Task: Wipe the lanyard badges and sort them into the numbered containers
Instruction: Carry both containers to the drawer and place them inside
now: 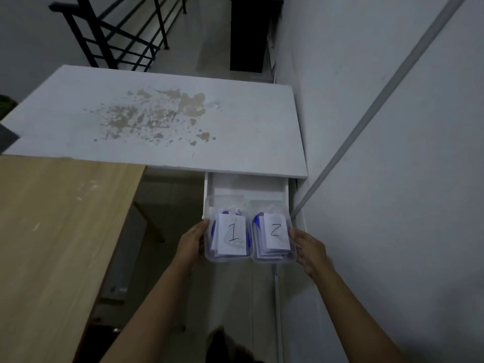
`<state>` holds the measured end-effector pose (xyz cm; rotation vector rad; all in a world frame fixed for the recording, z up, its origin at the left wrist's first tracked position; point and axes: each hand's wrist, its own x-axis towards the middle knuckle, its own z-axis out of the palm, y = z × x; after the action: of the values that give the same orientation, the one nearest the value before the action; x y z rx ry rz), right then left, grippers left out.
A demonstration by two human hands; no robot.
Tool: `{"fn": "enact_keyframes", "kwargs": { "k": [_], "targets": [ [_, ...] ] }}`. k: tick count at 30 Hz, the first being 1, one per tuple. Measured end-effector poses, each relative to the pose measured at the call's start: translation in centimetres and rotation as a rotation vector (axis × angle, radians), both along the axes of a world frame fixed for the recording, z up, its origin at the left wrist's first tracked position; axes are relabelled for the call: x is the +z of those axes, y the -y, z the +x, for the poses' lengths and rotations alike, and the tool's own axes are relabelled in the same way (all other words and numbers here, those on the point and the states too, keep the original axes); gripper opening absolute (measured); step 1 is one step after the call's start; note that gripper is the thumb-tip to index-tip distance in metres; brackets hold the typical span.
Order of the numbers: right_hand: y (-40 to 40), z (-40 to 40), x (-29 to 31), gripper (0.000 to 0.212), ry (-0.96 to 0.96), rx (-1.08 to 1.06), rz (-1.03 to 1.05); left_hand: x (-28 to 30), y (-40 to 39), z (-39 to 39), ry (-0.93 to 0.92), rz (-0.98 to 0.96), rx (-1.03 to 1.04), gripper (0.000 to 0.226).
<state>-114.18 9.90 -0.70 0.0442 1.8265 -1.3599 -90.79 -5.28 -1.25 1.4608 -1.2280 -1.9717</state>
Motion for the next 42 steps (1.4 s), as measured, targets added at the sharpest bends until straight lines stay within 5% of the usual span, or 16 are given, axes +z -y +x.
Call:
{"fn": "enact_keyframes", "kwargs": {
  "k": [22,28,34,42],
  "targets": [
    [14.4,-12.6,-18.5,0.031,-0.024,0.002,-0.099,-16.9,16.9,-10.9,0.030,-0.064,-0.172,0.032],
    [16.9,-14.4,-21.1,0.010,-0.164,0.013,-0.223,-19.9,19.3,-11.9,-0.006,-0.179,-0.177,0.041],
    [17.0,-14.1,-23.6,0.010,-0.304,0.016,-0.372,-21.9,19.3,-12.6,-0.016,-0.308,-0.113,0.032],
    [17.0,-12.0,-23.0,0.014,-0.519,0.036,-0.290,-22.5,18.5,-13.9,0.134,-0.382,-0.085,0.033]
  ]
}}
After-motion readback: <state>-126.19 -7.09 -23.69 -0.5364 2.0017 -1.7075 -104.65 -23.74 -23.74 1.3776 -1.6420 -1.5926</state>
